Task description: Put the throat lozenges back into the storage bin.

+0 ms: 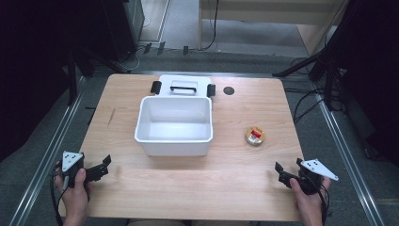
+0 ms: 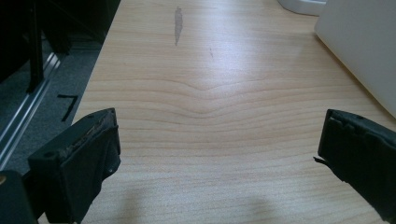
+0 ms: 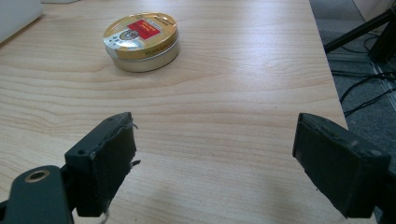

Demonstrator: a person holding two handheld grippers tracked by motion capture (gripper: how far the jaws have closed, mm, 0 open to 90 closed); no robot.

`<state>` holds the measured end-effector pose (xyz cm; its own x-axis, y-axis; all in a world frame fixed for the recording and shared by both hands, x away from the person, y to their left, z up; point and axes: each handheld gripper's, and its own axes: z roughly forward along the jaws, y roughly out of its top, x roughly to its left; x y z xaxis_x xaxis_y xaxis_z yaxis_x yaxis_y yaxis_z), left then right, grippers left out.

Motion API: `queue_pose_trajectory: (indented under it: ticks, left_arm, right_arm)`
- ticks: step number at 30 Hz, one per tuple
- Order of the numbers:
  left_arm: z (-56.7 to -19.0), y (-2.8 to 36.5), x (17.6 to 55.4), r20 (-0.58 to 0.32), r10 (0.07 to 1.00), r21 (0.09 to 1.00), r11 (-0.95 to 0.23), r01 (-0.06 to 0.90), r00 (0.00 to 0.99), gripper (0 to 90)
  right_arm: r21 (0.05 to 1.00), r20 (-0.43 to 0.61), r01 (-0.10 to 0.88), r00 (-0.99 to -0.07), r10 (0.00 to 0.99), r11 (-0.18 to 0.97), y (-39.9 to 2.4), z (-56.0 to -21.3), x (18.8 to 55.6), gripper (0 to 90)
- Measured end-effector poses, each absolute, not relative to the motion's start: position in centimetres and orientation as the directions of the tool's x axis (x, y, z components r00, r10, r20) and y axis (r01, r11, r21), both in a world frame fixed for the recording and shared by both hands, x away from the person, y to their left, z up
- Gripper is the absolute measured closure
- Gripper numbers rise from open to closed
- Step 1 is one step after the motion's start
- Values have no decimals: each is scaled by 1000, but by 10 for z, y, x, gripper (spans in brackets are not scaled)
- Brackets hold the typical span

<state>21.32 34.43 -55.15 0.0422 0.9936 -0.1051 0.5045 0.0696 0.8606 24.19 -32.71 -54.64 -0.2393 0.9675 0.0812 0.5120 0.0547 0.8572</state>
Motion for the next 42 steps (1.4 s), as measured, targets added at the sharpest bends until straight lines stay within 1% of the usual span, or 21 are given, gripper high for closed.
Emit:
queue_pose_trajectory:
  ticks: [5,13,15,17,20,23,30,31,32,33,34,39,42]
  left_arm:
    - [-552,345,213,-113,993,864,76,497,44,0]
    - [-552,347,213,-138,989,861,93,500,54,0]
    - [-552,348,213,-145,988,858,96,504,60,0]
    - [-552,348,214,-153,986,855,97,509,68,0]
    - [-552,348,214,-154,986,854,98,510,69,0]
    - [-552,348,214,-149,985,859,83,506,92,0]
    - [-552,347,213,-146,984,863,78,499,99,0]
    - [-552,347,213,-148,984,862,81,500,96,0]
    - [-552,347,213,-148,984,862,81,500,96,0]
    - [-552,348,213,-151,984,861,86,501,91,0]
    - [-552,348,213,-151,984,861,86,501,91,0]
    - [-552,348,213,-153,984,858,89,505,88,0]
    - [-552,348,213,-152,984,858,87,506,89,0]
  right_arm:
    - [856,87,516,-228,970,44,-328,-546,242,132]
    - [842,86,536,-252,964,65,-328,-546,245,132]
    - [840,106,541,-258,960,53,-330,-546,245,132]
    - [829,148,558,-275,950,33,-333,-545,246,133]
    - [823,156,567,-290,944,38,-334,-545,246,133]
    - [806,144,588,-292,945,59,-334,-542,248,133]
    - [782,122,616,-304,945,97,-332,-528,254,133]
    - [752,128,650,-309,942,111,-330,-524,258,133]
    - [752,128,650,-309,942,111,-330,-524,258,133]
    - [729,115,671,-318,941,138,-328,-521,262,133]
    - [729,115,671,-318,941,138,-328,-521,262,133]
    - [673,69,706,-356,932,219,-318,-514,276,133]
    - [654,55,716,-369,928,246,-314,-511,281,133]
